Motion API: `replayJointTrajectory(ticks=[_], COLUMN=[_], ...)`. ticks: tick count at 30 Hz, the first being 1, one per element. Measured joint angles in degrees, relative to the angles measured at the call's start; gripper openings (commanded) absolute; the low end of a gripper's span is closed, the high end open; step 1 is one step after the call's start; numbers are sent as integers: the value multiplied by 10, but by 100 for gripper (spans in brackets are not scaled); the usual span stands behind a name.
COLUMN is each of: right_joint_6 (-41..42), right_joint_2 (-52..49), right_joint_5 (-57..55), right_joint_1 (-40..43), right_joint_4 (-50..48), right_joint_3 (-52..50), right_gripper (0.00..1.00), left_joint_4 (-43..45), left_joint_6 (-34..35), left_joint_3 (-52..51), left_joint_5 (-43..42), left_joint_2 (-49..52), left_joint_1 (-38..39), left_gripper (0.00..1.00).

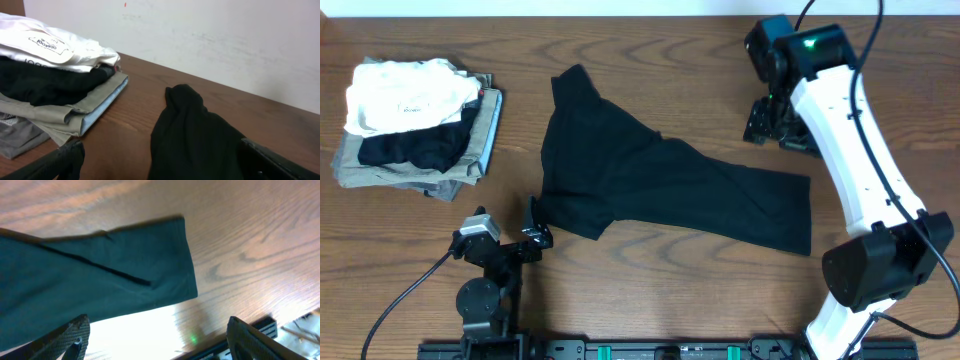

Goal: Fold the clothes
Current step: 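Drag the black shirt leftward to the table center with the right gripper, release, then grasp the shirt's near-left corner with the left gripper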

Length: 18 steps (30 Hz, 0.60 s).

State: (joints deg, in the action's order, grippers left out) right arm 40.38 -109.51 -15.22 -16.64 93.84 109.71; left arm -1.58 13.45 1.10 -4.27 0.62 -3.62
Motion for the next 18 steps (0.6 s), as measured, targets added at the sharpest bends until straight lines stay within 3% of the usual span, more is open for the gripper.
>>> replayJointTrajectory(ticks=[8,12,18], right_joint_6=[29,37,-8], right_joint_2=[0,0,0], right_joint_5=[2,2,5], right_joint_1=[35,78,101], right_joint_4=[-48,-50,-57], right_joint_3=[-67,-67,-80], right_gripper=[88,99,99], left_joint_4=[0,0,13], left_joint_6=[0,3,49], left_joint_3=[0,0,0], left_joint_5=[0,-1,-35], left_joint_2=[0,0,0], left_joint_1=[0,0,0], left_gripper=[98,98,98])
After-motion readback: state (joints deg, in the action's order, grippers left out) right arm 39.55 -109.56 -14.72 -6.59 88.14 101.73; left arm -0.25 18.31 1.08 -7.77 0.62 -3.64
